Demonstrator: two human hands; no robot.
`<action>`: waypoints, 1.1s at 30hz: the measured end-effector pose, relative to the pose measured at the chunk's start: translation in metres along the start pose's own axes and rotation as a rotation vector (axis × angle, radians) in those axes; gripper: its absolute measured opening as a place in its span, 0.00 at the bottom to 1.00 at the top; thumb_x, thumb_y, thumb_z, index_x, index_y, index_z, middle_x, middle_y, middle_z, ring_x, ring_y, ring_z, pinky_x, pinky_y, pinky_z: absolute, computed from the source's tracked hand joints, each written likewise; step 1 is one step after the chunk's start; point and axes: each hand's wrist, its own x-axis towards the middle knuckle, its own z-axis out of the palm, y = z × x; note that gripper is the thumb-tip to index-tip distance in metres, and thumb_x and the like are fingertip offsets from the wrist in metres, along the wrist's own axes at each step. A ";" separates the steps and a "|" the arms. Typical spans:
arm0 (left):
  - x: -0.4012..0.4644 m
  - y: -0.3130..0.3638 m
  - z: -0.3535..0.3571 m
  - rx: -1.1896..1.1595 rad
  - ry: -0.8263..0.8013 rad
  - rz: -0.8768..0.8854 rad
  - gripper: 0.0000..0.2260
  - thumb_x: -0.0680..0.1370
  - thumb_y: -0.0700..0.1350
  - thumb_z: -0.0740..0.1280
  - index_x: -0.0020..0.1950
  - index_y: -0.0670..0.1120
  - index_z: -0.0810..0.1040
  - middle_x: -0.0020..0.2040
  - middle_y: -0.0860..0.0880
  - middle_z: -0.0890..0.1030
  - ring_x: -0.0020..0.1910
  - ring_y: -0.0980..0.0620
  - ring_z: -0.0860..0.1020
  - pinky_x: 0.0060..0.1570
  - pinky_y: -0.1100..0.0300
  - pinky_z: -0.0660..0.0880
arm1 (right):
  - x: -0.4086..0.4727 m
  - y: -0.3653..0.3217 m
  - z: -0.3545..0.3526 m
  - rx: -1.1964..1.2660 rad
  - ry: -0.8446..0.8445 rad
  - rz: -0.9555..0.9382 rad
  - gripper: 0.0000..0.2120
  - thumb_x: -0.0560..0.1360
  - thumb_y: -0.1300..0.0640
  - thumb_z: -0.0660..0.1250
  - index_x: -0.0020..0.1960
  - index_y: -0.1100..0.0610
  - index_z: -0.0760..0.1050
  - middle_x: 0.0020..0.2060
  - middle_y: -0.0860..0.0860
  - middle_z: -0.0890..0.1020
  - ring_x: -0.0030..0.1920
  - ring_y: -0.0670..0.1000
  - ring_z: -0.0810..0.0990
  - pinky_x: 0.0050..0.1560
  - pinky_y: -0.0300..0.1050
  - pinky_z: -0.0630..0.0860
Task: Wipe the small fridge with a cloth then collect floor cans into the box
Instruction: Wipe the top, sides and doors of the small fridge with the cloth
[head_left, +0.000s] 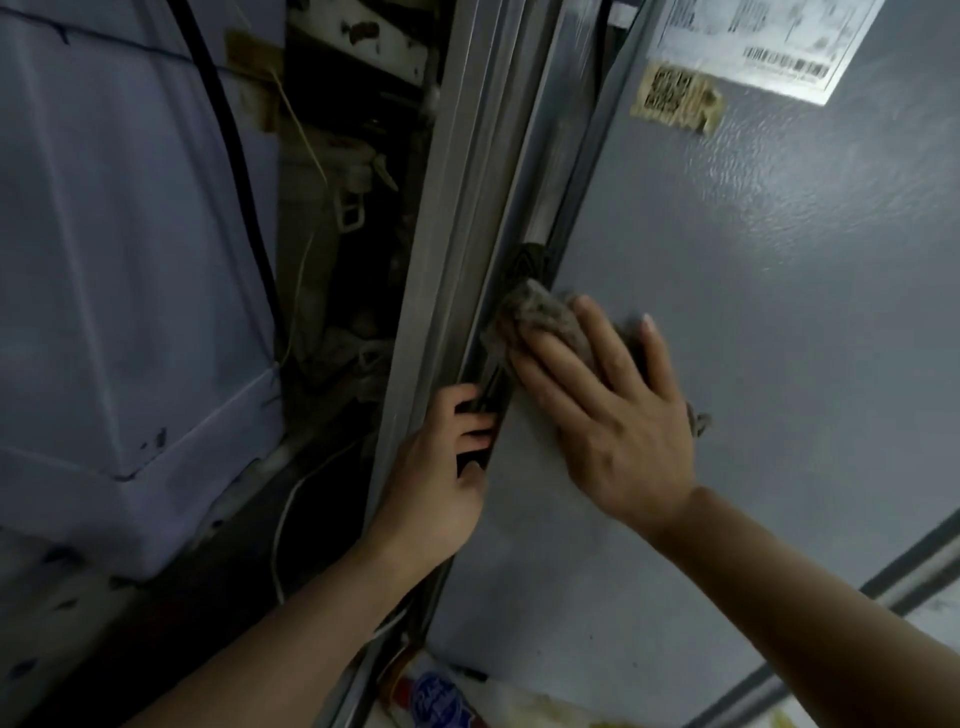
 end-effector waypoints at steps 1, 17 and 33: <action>-0.001 -0.001 0.000 0.018 0.014 -0.005 0.28 0.74 0.29 0.62 0.68 0.53 0.63 0.55 0.57 0.75 0.53 0.65 0.76 0.51 0.74 0.72 | -0.008 -0.007 0.005 0.007 -0.029 -0.023 0.23 0.80 0.55 0.48 0.74 0.53 0.60 0.73 0.50 0.60 0.75 0.58 0.55 0.74 0.60 0.48; -0.011 -0.003 -0.008 0.224 -0.029 0.029 0.34 0.73 0.43 0.71 0.74 0.55 0.58 0.69 0.53 0.70 0.65 0.57 0.70 0.60 0.64 0.66 | -0.038 0.007 -0.011 -0.093 -0.099 -0.006 0.27 0.75 0.60 0.51 0.75 0.52 0.58 0.73 0.49 0.62 0.75 0.57 0.52 0.73 0.57 0.40; 0.008 0.004 0.029 0.448 0.139 0.060 0.26 0.69 0.51 0.74 0.61 0.53 0.65 0.54 0.49 0.77 0.50 0.46 0.77 0.44 0.50 0.76 | -0.138 -0.011 -0.003 0.017 -0.248 -0.166 0.25 0.76 0.59 0.51 0.72 0.56 0.60 0.71 0.50 0.63 0.76 0.55 0.42 0.73 0.52 0.46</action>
